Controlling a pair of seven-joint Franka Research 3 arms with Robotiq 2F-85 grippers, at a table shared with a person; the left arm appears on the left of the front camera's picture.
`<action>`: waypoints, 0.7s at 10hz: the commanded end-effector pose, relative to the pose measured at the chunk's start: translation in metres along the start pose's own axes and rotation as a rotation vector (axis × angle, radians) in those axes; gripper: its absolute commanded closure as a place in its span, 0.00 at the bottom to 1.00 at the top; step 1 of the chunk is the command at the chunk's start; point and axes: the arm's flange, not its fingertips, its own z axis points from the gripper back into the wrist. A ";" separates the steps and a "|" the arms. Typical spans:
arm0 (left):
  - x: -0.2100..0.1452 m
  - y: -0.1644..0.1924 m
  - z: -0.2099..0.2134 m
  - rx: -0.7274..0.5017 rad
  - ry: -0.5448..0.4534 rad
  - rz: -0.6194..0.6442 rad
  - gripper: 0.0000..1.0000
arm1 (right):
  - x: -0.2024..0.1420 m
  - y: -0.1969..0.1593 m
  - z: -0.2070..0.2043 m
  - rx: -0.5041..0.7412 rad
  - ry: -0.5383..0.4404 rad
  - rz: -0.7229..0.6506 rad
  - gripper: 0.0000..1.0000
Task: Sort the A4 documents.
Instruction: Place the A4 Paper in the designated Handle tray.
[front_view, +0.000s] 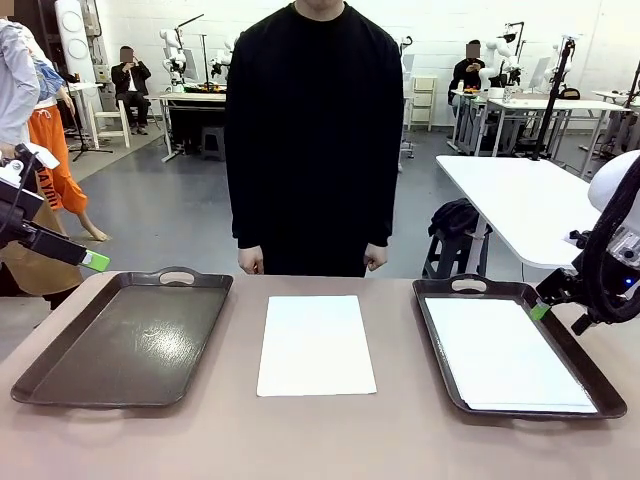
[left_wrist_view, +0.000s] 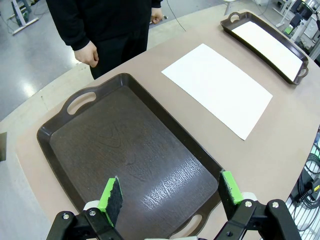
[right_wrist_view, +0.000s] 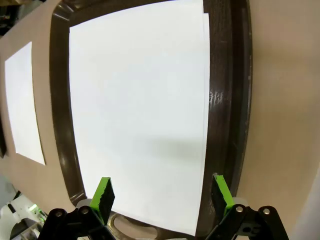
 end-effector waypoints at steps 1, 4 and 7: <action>-0.002 0.003 -0.002 -0.016 -0.014 -0.011 0.00 | 0.001 -0.001 -0.002 0.002 0.002 0.001 0.00; -0.002 0.003 -0.002 -0.016 -0.014 -0.011 0.00 | 0.001 -0.001 -0.002 0.002 0.002 0.001 0.00; -0.002 0.003 -0.002 -0.016 -0.014 -0.011 0.00 | 0.001 -0.001 -0.002 0.002 0.002 0.001 0.00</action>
